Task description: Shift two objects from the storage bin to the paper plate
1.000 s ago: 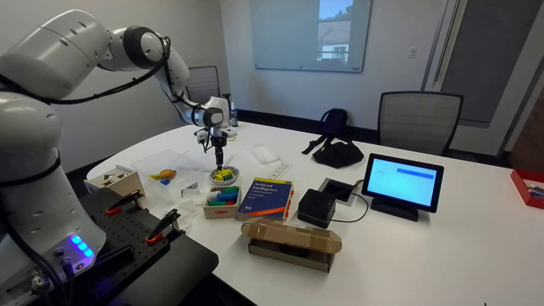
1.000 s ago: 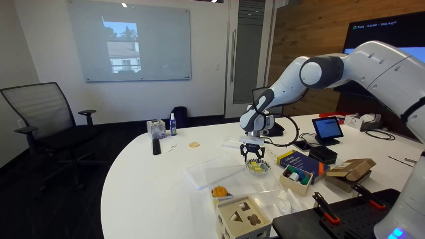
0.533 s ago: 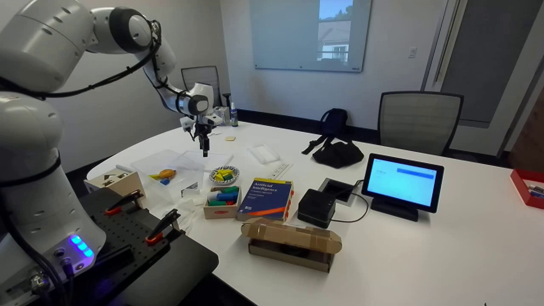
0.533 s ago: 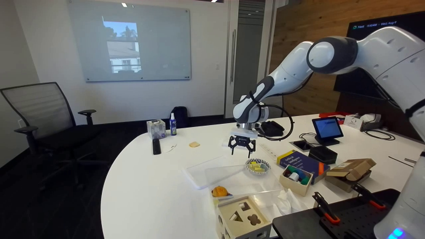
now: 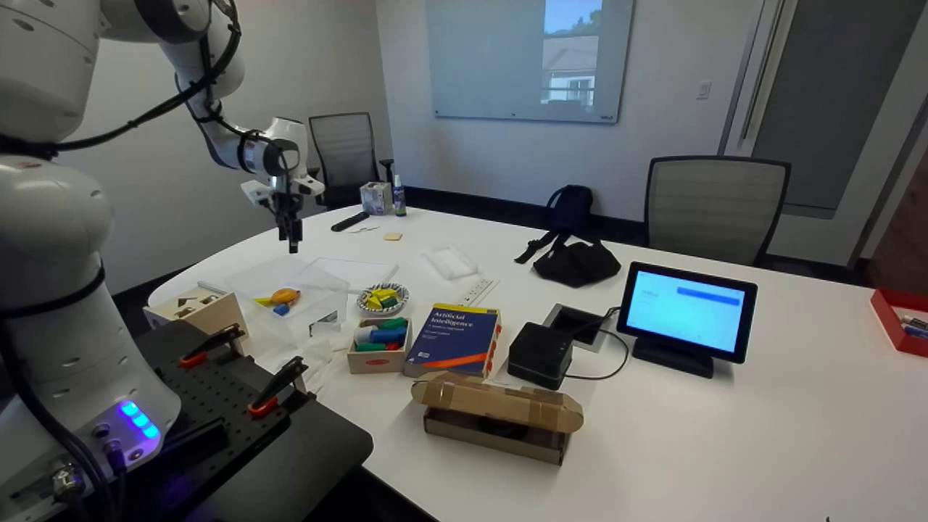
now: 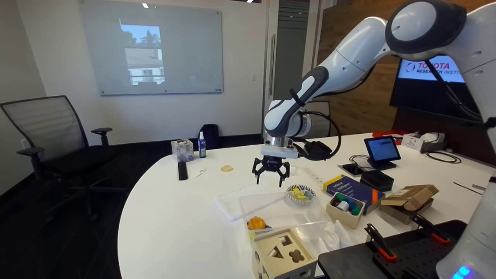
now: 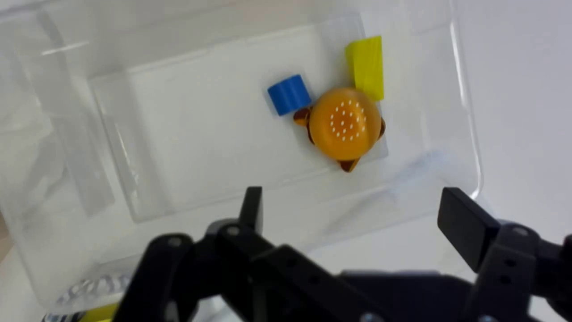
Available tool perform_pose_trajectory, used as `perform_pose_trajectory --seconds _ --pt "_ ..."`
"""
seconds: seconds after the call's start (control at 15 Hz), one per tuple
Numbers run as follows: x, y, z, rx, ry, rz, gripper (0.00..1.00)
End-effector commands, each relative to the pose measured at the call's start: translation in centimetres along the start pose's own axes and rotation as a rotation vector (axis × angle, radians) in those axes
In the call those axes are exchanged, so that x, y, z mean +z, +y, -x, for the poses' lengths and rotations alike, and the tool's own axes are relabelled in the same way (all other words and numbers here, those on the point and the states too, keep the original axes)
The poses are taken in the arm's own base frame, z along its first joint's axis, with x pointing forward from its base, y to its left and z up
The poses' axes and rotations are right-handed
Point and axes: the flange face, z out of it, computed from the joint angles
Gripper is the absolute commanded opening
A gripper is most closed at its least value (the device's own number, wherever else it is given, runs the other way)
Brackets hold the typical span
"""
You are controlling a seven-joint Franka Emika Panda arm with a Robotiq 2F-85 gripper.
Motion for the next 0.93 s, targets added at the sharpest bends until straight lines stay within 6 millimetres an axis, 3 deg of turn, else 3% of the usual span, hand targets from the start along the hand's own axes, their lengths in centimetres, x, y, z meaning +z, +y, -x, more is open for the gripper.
perform_pose_trajectory --seconds 0.0,0.2,0.6,0.87 --pt "2.8 -0.4 3.4 -0.036 0.008 0.034 1.0" --pt "5.7 -0.7 3.8 -0.043 0.015 0.049 1.0" --pt "11.6 0.2 2.5 -0.023 0.019 0.107 1.0" --pt "14.0 -0.5 1.4 -0.019 0.041 0.097 1.0"
